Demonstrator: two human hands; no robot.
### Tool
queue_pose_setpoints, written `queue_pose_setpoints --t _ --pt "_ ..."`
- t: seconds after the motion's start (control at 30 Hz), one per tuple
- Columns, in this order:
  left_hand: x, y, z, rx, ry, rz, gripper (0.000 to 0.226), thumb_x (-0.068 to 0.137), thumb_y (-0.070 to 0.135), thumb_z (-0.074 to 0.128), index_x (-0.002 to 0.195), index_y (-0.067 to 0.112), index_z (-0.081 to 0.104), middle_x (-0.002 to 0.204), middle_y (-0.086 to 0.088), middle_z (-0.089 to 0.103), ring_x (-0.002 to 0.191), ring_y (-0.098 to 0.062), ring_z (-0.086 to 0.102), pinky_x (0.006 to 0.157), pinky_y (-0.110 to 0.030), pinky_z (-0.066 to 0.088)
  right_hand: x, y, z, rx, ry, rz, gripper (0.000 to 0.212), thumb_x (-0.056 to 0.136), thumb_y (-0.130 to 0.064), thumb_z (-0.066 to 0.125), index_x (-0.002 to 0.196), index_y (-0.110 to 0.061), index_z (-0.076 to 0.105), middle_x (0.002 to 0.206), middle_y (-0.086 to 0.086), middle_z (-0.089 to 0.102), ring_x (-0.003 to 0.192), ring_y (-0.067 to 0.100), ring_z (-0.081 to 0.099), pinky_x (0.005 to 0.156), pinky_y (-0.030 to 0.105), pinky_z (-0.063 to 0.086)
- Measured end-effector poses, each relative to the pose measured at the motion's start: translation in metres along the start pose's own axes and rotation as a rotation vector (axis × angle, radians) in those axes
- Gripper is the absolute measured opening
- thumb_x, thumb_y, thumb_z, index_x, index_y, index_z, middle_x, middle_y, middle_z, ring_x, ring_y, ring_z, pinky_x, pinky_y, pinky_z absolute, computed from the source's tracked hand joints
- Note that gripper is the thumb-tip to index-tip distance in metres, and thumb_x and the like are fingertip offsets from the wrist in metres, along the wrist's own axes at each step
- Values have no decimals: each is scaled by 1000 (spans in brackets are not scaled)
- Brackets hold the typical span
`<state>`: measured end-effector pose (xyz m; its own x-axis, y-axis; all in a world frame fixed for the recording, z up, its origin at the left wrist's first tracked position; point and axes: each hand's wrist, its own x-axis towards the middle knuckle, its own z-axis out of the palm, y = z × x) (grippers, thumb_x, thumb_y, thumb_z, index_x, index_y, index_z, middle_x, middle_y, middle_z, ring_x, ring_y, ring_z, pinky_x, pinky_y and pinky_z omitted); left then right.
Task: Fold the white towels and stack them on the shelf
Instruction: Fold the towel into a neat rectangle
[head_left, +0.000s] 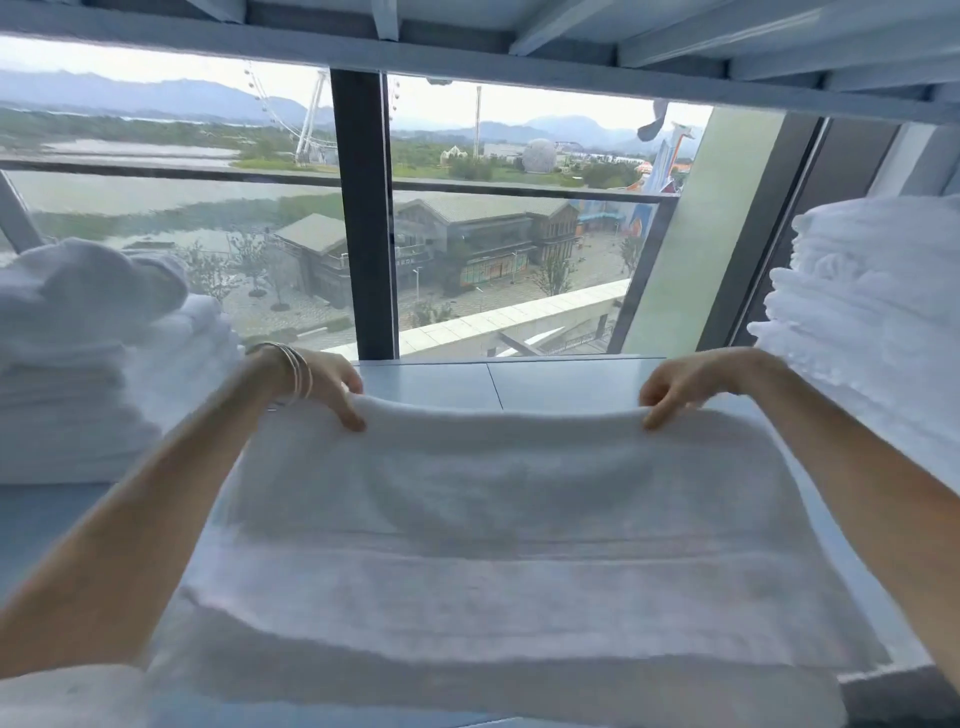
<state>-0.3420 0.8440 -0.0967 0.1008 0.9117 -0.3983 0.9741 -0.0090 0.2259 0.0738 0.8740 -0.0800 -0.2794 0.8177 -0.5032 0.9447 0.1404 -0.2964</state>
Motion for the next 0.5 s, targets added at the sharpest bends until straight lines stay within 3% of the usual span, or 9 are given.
queue_pose_setpoints --t 0.07,0.13,0.2,0.3,0.4,0.5 --pt "30 3 34 266 258 -94 41 78 33 68 117 30 56 125 1 56 108 -19 54 91 -33 40 31 -1 21 -228 314 38 28 82 -33 66 104 -15 67 101 -1 66 98 17 59 71 23 42" --pt "51 4 83 298 190 -81 67 81 52 59 140 37 32 146 6 35 133 -21 35 106 -47 27 48 -4 55 -242 462 43 47 90 -34 58 132 -15 49 133 5 48 124 22 44 95 28 35" --pt "54 5 130 234 22 -19 78 83 66 43 147 37 10 156 11 5 144 -23 7 112 -58 10 56 -4 95 -119 398 7 64 91 -46 51 143 -16 32 148 8 30 135 24 30 109 33 26" --pt "45 -1 170 117 156 2 63 93 61 28 146 43 0 156 12 -13 144 -19 -13 109 -58 -6 60 -1 160 -183 240 52 89 79 -80 24 148 -26 12 157 1 5 144 24 6 113 53 13" --pt "42 -7 173 124 251 16 60 94 60 24 146 44 1 156 10 -11 144 -17 -13 111 -56 -7 61 4 190 -226 316 45 68 91 -64 22 148 -34 -1 156 -5 -13 143 21 -15 109 59 -5" --pt "44 -3 170 150 264 -20 59 94 60 22 147 43 2 157 9 -10 144 -18 -11 110 -57 -5 68 4 186 -241 459 20 67 91 -63 19 148 -32 5 157 -3 -5 144 19 -8 111 55 -2"
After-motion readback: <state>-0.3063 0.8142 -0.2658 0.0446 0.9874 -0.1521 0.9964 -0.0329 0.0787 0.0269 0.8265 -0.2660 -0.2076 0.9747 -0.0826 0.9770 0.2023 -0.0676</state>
